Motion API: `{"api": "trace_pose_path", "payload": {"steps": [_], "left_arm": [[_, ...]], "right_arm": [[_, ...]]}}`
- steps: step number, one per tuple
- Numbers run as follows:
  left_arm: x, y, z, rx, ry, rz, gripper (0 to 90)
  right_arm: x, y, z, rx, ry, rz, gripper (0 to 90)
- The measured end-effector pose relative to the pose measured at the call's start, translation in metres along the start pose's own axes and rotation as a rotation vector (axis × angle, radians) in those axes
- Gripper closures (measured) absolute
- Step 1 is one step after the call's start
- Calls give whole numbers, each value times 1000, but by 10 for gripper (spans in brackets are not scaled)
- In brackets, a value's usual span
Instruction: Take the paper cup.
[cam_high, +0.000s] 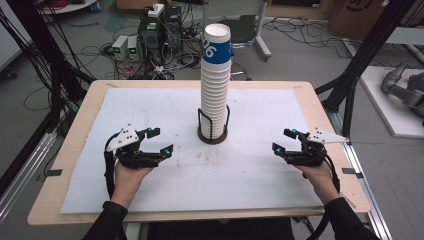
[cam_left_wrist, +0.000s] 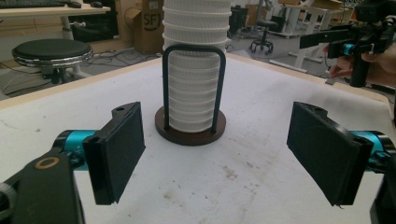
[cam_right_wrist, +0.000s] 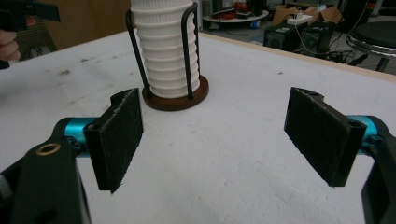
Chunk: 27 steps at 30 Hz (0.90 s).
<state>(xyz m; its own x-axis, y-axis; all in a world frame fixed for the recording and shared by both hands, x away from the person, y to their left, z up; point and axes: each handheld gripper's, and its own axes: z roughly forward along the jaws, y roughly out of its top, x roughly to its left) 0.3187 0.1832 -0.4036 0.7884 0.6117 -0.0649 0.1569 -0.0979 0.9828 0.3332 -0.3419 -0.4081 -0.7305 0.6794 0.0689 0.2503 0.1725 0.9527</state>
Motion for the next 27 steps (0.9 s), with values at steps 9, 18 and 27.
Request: {"api": "trace_pose_path", "payload": {"steps": [9, 18, 27], "left_arm": [[0, 0, 0, 5, -10, -5, 189], [-1, 0, 0, 4, -14, -5, 189], [-1, 0, 0, 7, -15, -3, 189]], "right_arm": [[2, 20, 1, -48, 34, -7, 195], [8, 51, 15, -63, 51, -52, 195], [8, 80, 32, -75, 82, -41, 195]]}}
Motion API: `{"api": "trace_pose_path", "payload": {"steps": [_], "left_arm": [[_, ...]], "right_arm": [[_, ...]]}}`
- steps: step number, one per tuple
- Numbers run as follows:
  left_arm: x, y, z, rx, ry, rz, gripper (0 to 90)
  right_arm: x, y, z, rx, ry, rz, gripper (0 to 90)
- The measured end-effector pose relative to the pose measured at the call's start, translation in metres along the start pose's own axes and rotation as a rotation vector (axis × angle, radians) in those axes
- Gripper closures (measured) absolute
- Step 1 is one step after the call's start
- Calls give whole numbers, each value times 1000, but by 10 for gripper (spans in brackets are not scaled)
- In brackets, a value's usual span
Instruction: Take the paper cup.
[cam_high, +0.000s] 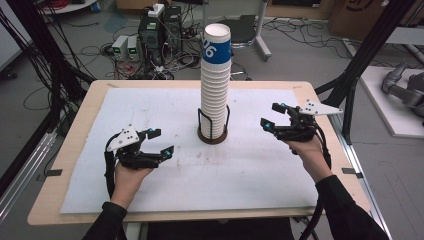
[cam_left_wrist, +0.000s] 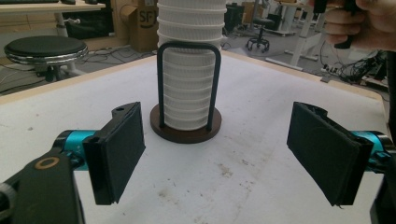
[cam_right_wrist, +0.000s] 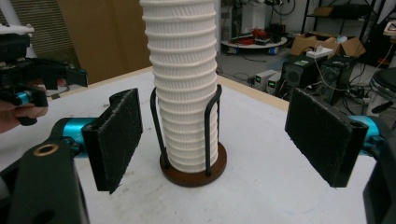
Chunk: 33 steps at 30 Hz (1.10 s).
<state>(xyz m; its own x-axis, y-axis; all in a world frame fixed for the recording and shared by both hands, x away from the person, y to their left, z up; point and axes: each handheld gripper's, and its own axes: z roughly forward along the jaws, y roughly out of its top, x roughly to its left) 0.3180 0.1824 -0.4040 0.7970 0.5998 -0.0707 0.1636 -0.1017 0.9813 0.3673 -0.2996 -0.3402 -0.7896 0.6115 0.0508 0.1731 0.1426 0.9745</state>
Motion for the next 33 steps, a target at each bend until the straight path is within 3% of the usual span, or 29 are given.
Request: {"api": "trace_pose_path", "payload": {"steps": [11, 23, 33], "left_arm": [[0, 0, -1, -4, -8, 1, 189], [0, 0, -2, -7, -8, 0, 178], [1, 0, -2, -2, -15, -4, 175]], "right_arm": [[-1, 28, 22, -23, 24, 0, 195], [6, 62, 52, -27, 79, -39, 178], [9, 84, 71, -37, 98, -26, 172]]}}
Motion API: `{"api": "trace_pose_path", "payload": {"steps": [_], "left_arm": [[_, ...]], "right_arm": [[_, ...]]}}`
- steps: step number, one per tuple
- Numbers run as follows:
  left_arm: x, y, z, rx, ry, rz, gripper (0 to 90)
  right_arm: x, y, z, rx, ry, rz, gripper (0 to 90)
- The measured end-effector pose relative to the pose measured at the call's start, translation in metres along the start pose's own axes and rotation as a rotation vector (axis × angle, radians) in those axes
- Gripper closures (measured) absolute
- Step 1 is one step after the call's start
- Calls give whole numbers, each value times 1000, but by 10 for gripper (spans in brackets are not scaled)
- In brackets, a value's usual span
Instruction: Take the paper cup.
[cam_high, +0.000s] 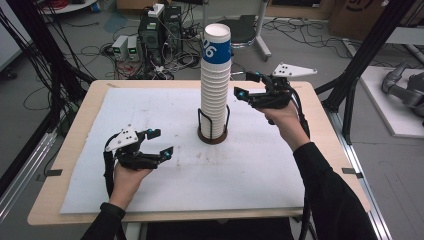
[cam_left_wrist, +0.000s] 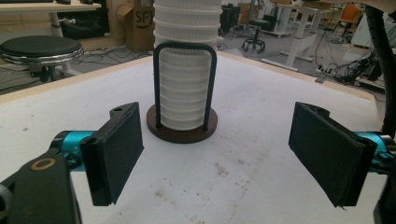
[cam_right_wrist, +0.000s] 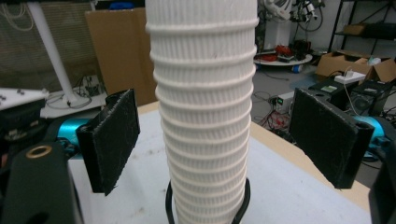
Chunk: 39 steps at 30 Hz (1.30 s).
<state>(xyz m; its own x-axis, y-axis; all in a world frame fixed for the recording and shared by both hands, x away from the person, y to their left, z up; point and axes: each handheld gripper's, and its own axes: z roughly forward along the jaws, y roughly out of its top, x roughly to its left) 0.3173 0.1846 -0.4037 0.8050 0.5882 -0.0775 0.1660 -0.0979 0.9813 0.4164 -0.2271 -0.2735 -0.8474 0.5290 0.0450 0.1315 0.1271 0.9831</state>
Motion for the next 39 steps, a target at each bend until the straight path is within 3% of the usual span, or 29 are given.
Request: {"api": "trace_pose_path", "payload": {"steps": [11, 19, 39], "left_arm": [[0, 0, -1, -2, -6, -6, 174], [0, 0, -2, -2, -14, -5, 173], [-1, -1, -1, 2, -28, -6, 172]], "right_arm": [[4, 19, 26, 40, -8, -29, 171], [5, 25, 43, 80, 10, -40, 171], [3, 28, 62, 90, 16, -38, 134]]}}
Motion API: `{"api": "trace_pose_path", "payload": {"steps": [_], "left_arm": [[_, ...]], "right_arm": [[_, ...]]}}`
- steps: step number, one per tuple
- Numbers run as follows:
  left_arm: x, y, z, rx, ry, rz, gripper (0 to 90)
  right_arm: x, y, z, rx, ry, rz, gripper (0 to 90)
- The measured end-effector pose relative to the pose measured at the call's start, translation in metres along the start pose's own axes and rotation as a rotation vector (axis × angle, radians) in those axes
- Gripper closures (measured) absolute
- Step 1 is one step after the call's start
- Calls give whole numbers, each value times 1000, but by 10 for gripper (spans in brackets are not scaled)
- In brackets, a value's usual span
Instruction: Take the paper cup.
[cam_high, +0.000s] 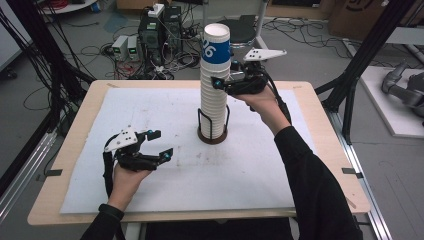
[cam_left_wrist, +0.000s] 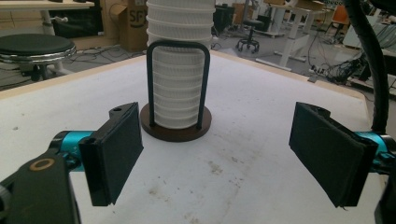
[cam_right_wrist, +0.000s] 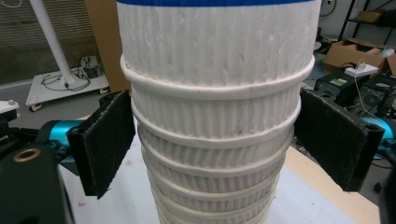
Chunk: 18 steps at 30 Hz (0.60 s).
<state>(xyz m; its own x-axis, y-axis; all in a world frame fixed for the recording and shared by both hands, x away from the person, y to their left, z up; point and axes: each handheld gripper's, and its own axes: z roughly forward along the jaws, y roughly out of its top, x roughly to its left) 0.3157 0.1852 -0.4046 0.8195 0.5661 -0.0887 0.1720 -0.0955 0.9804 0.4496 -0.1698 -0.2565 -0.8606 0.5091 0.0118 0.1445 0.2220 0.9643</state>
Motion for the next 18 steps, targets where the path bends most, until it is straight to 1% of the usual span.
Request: {"api": "trace_pose_path", "payload": {"steps": [6, 9, 12, 18], "left_arm": [[-1, 0, 2, 5, -5, -2, 172], [-1, 0, 2, 6, -6, 2, 172], [-1, 0, 3, 7, -7, -3, 172], [-2, 0, 4, 11, -11, 1, 172]], "right_arm": [[-1, -1, 2, -8, 7, 14, 132], [-2, -2, 4, -12, 12, 28, 129], [-2, -2, 5, -16, 12, 44, 128], [-2, -3, 7, -21, 11, 53, 127]]}}
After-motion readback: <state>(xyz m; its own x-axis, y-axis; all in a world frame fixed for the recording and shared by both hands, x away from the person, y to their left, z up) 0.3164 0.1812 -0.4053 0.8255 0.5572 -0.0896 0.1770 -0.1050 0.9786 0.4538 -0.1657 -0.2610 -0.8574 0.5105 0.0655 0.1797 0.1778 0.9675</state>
